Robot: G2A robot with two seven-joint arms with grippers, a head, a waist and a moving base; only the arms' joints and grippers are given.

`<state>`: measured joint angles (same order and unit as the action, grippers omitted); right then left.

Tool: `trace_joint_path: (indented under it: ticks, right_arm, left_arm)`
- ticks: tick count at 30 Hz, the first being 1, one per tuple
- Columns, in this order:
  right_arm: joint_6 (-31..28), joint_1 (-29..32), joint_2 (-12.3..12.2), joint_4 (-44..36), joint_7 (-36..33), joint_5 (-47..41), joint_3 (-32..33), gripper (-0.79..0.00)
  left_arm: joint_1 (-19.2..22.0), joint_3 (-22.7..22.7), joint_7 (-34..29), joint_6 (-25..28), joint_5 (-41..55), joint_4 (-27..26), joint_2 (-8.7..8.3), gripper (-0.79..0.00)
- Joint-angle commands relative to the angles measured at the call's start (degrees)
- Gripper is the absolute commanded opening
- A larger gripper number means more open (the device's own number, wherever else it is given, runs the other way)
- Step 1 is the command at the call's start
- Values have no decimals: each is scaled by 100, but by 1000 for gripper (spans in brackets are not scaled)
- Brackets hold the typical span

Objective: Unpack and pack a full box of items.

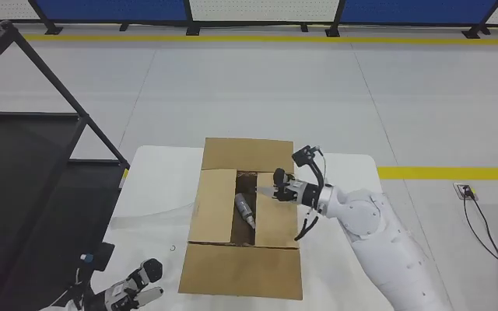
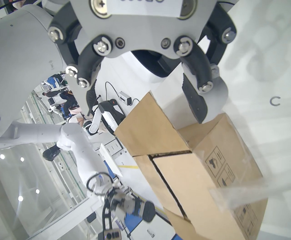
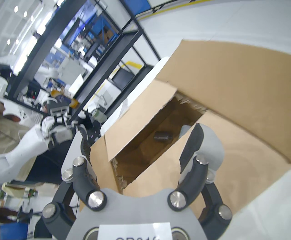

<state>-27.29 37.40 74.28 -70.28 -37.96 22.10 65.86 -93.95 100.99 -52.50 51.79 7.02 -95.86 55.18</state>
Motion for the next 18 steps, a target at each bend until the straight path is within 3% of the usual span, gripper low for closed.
trace_joint_path:
  ticks: [1,8,18]
  right_arm:
    - [87,-252,19,456,381,100,34,0]
    - [587,-1262,216,2218,1252,273,-229,0]
    - [252,-2179,674,4273,1018,-342,-805,0]
  left_arm:
    - [17,-156,3,3,-78,58,-41,0]
    - [41,-843,141,141,-152,-7,-215,0]
    - [198,-1481,372,372,5,-283,-458,0]
